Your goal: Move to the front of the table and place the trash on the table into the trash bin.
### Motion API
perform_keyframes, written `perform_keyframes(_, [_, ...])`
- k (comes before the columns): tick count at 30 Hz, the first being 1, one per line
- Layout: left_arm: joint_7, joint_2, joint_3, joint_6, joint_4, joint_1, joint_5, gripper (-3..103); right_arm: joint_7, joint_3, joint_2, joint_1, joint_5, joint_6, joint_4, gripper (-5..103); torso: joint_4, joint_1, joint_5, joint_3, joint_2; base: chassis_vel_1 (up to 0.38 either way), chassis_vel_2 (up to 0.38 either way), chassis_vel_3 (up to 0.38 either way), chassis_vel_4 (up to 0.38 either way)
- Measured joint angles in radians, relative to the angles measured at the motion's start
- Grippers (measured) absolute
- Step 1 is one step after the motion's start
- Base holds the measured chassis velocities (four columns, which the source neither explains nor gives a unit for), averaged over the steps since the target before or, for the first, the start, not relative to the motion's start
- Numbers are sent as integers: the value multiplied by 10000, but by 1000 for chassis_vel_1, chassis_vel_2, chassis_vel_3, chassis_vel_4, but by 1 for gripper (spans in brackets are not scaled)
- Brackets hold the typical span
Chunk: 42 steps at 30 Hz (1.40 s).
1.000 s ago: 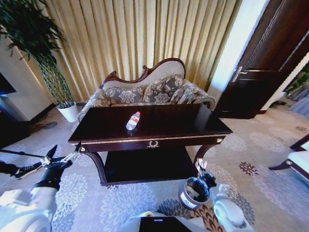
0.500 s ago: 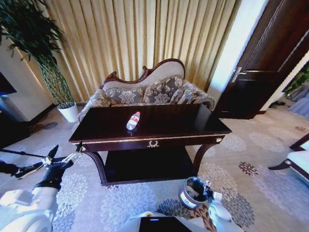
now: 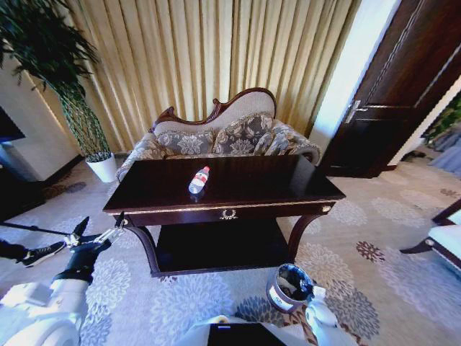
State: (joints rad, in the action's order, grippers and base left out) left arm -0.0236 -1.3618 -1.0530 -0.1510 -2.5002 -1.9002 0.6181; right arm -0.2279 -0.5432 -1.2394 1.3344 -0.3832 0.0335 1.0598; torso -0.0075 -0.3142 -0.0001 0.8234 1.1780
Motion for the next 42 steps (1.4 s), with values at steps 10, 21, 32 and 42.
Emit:
perform_keyframes(10, [-16,-1,-78,40,2,-18,20,100,2,-26,-10,114,-27,0,222,98,-1,0,1,-1,0,0,0,0,0])
perform_keyframes(21, [-117,-32,-51,89,139,13,42,100,634,-746,368,1803,-1126,-383,4918,100,1,0,0,0,0,0,0,0,0])
perform_keyframes(32, [-209,5,-135,336,350,25,52,100,1253,-868,67,3605,-389,-1102,11335,100,-1,2,-2,-1,0,0,0,0,0])
perform_keyframes(42, [-212,41,-245,582,397,92,-106,100,982,-323,75,2930,-8,-2631,13769,100,0,2,0,-1,0,0,0,0,0])
